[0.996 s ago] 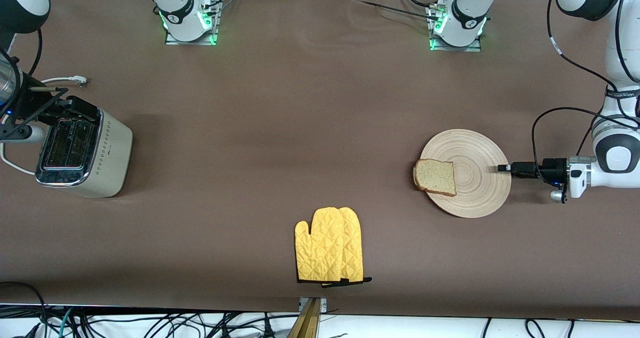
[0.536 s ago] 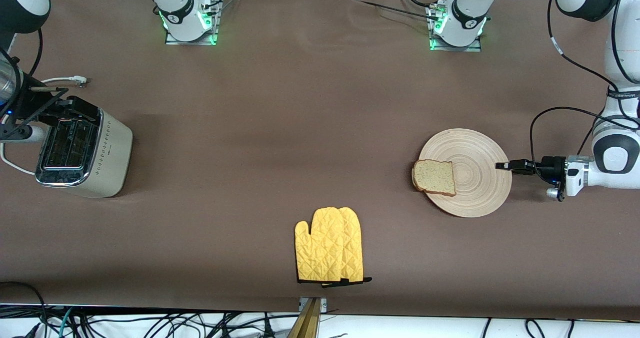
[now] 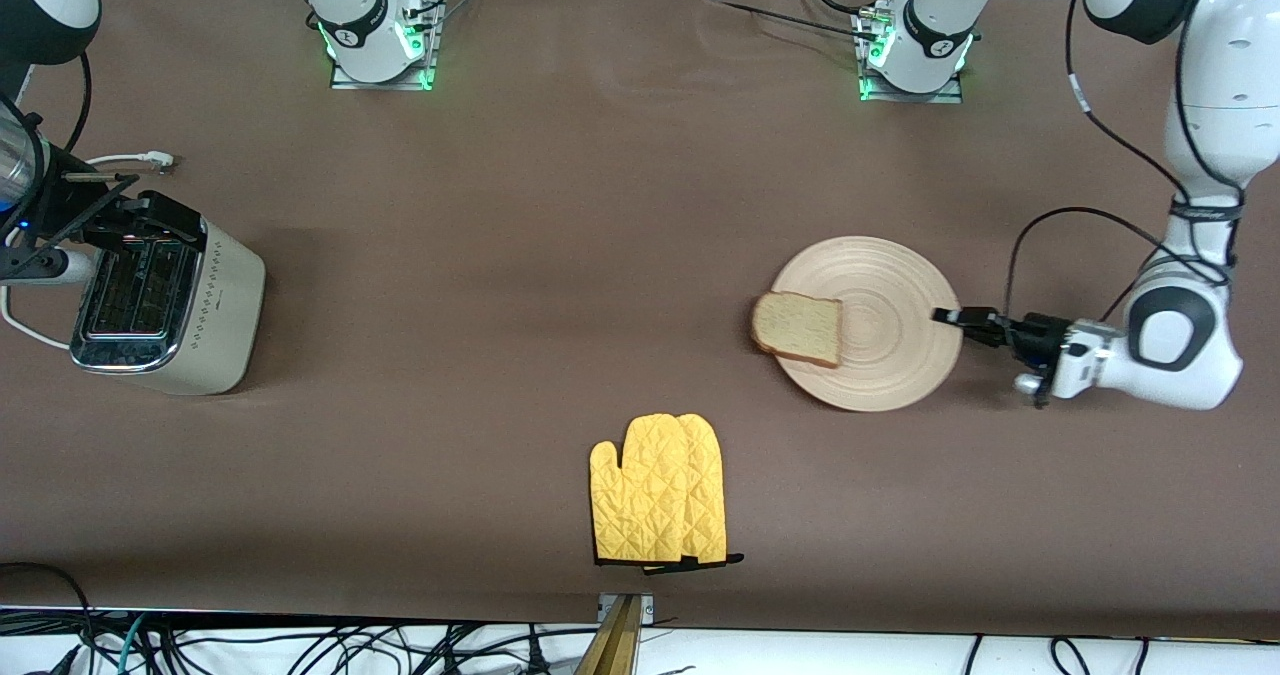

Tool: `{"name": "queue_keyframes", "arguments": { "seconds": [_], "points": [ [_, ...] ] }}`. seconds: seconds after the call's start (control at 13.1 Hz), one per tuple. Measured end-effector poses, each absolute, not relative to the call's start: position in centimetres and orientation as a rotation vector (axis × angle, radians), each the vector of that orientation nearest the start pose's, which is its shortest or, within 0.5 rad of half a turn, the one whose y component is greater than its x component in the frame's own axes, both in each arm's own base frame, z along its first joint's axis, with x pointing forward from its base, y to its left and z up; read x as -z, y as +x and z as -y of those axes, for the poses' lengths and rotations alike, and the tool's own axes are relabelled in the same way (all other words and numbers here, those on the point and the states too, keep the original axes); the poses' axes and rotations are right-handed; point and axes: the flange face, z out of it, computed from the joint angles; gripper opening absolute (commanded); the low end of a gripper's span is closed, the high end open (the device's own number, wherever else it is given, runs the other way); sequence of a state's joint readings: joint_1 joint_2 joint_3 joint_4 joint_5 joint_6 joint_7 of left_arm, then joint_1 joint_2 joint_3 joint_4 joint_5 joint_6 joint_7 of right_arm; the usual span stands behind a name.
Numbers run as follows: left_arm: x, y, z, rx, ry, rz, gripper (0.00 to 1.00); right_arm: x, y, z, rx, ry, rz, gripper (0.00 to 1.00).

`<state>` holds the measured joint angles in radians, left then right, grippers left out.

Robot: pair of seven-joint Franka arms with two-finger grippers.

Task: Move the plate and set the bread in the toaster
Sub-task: 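Slide the plate toward the toaster with the left gripper while the right gripper approaches, then release the plate and withdraw the left gripper while the right gripper reaches the bread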

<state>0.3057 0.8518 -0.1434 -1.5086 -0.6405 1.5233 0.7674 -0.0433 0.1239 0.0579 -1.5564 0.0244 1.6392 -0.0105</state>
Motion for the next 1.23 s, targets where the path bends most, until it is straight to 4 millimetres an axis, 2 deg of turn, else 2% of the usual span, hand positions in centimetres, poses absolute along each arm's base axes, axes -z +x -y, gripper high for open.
{"name": "queue_keyframes", "arguments": {
  "seconds": [0.15,0.31,0.46,0.69,0.84,0.92,1.0,1.23],
  "points": [
    [-16.4,62.8,3.8,0.478,1.977,0.386,0.00,-56.3,59.6,-1.5,-0.072,-3.099,0.049,1.00],
    [-17.1,62.6,12.0,0.520,1.924,0.392,0.00,-55.2,60.0,-1.9,-0.100,-3.094,0.058,1.00],
    [-16.9,62.3,18.4,0.513,1.932,0.384,0.00,-53.7,60.5,-1.9,-0.143,-3.090,0.057,1.00],
    [-14.4,61.0,24.0,0.507,1.991,0.398,0.00,-51.6,61.2,-1.9,-0.193,-3.085,0.056,1.00],
    [-12.1,60.0,26.3,0.512,2.025,0.400,0.00,-51.4,61.2,-2.0,-0.196,-3.083,0.059,1.00],
    [-11.4,59.8,26.6,0.518,2.025,0.394,0.07,-51.3,61.3,-2.4,-0.199,-3.078,0.065,1.00],
    [-11.2,59.8,26.5,0.518,2.022,0.388,0.99,-51.0,61.3,-2.9,-0.208,-3.066,0.074,1.00],
    [-11.9,60.6,26.0,0.494,2.027,0.390,1.00,-48.6,61.9,-5.5,-0.263,-2.990,0.094,1.00]
  ]
}}
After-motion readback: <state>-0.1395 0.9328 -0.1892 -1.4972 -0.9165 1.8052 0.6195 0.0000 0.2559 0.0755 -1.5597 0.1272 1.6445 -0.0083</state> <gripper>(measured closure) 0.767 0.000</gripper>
